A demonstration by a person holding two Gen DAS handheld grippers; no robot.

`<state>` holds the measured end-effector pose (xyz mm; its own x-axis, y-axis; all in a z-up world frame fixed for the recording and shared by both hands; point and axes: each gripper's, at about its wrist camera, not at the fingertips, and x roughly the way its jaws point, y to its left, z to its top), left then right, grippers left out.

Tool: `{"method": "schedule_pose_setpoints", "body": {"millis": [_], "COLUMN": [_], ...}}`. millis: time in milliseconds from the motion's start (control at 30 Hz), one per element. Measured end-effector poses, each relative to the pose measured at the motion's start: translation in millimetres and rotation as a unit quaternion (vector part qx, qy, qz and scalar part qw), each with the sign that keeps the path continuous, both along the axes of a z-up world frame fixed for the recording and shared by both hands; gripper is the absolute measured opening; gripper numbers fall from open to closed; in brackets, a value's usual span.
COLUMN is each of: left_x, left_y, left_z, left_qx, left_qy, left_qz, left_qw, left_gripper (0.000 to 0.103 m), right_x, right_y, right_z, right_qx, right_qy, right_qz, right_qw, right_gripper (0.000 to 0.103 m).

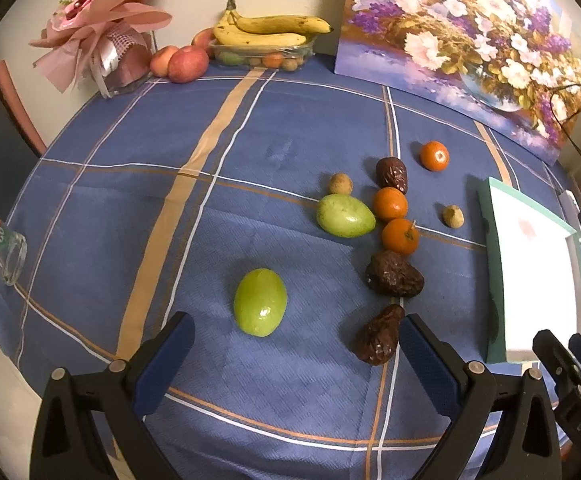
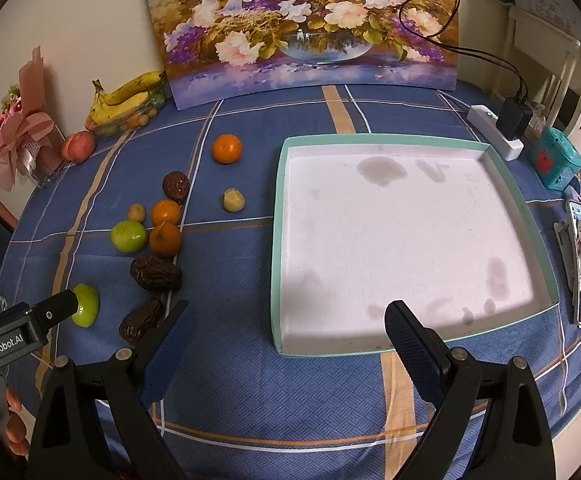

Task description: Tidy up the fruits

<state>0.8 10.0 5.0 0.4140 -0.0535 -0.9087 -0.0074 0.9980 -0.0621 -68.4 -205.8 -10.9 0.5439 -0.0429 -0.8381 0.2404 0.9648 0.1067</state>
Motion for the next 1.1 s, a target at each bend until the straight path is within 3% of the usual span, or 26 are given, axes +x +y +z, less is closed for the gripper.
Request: {"method": "schedule_pose_setpoints", "body": {"millis": [300, 467, 733, 867, 1100], "left_x": [3, 6, 13, 18, 26], "left_y": [19, 38, 45, 50, 57], "left_z": [0, 4, -1, -9, -27], "left_qx": [-0.026, -0.045, -0.037, -0.045, -0.062], "left_qy": [-0.027, -0.061, -0.049, -0.033, 0.007], "left_qz": [0.039, 0.074, 0.071, 0.079, 0.094], "left_qw": [0.9985, 0.9944, 0.9956, 0.9953, 0.9936], "left_gripper": [0.103, 0.103, 0.103, 0.102, 0.08], "right_x": [4, 13, 34, 44, 64], "right_y": [3, 12, 29, 32, 48], "right_z": [1, 3, 11, 17, 0], "right_qx": [0.012, 0.026, 0.059, 0.075, 0.125], "right_qy": [0.002, 0.0, -0.005, -0.013, 0.027], "right_qz": [0.012, 0.032, 0.053, 0.05, 0.078], "right_qw": [1.0, 0.999, 0.997, 0.996, 0.989], "right_gripper": [0.095, 0.095, 0.094, 0.083, 0.063]}}
